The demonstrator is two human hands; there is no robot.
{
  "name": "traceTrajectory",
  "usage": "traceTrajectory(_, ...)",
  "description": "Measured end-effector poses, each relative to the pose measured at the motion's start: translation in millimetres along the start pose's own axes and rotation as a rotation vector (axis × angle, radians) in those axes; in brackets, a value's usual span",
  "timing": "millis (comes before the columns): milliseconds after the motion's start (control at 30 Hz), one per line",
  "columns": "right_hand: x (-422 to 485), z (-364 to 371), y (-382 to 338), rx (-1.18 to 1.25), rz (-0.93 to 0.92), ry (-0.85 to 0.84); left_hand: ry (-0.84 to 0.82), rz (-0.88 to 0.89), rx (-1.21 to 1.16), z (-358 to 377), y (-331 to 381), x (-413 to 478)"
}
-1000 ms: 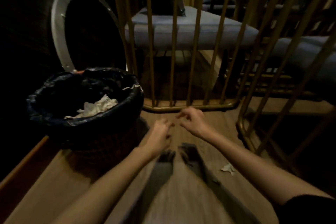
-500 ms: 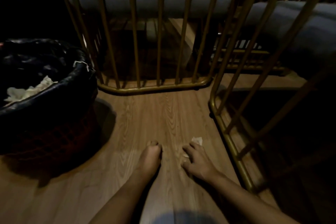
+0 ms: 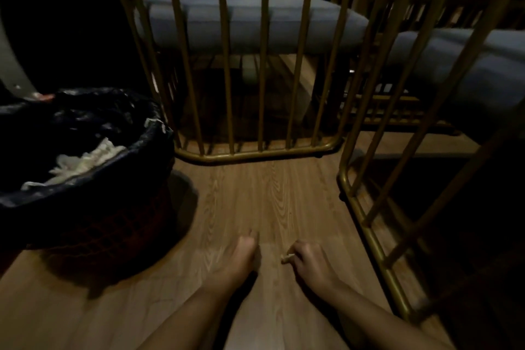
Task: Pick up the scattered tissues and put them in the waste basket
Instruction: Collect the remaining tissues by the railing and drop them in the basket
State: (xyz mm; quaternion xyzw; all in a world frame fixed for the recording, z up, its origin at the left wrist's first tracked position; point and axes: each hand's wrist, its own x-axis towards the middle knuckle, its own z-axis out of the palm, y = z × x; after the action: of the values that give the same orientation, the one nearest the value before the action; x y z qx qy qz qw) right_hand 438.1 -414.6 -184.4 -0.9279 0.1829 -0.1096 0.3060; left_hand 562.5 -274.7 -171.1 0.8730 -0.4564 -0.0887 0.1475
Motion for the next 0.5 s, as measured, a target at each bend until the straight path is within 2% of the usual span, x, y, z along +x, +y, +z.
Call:
traceTrajectory(200, 95, -33, -131, 0.085, -0.216, 0.137, 0.328, 0.148, 0.202, -163, -30, 3)
traceTrajectory(333, 146, -65, -231, 0.186, -0.347, 0.192, 0.557, 0.108, 0.236, -278, -53, -22)
traceTrajectory(400, 164, -77, -270, 0.236, -0.413, 0.169, 0.603, 0.03, 0.251, -310, -75, -36)
traceTrajectory(500, 184, -82, -310, 0.179, -0.481, 0.097, 0.526, -0.099, 0.297, -326, -108, -59)
